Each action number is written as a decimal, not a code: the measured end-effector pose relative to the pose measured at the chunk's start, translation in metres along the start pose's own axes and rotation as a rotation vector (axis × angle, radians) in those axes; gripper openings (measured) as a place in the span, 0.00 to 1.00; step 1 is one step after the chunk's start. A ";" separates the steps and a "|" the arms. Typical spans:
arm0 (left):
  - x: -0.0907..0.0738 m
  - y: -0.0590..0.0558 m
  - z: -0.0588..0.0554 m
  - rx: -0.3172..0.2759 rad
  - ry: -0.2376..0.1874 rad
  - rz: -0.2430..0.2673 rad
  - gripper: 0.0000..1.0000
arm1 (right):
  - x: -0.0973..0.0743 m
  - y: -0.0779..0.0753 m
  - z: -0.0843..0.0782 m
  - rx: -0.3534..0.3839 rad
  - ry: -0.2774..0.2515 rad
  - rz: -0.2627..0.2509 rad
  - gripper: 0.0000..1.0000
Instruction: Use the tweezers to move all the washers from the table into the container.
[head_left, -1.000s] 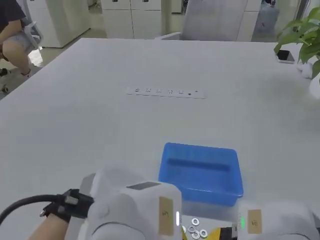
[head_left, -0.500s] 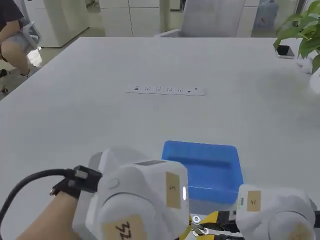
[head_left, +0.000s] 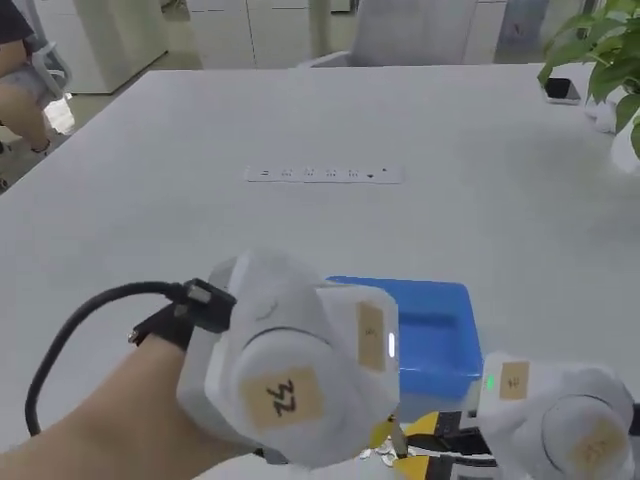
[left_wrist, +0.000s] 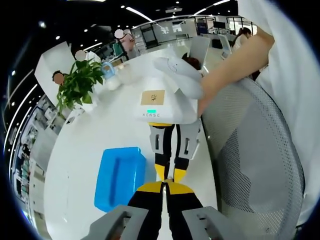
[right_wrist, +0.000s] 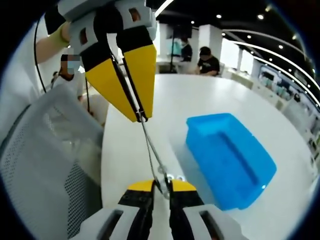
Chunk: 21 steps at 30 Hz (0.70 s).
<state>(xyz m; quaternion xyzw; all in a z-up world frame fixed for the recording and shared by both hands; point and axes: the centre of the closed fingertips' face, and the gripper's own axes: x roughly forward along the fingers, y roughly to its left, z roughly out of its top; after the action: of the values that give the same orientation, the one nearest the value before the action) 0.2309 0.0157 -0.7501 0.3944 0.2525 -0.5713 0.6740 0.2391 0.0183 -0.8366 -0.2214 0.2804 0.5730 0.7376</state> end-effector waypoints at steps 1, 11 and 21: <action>0.000 0.001 0.001 0.003 0.000 -0.003 0.00 | 0.000 0.000 0.000 0.002 -0.001 0.001 0.07; 0.007 0.002 0.007 0.023 0.003 -0.031 0.00 | -0.001 -0.001 -0.004 0.017 0.002 -0.003 0.07; 0.009 0.008 0.009 0.011 0.015 -0.062 0.00 | -0.006 0.003 0.003 0.065 -0.025 0.022 0.15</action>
<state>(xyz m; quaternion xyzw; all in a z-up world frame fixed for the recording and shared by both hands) 0.2399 0.0038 -0.7502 0.3945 0.2667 -0.5901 0.6519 0.2360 0.0167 -0.8305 -0.1872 0.2921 0.5742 0.7416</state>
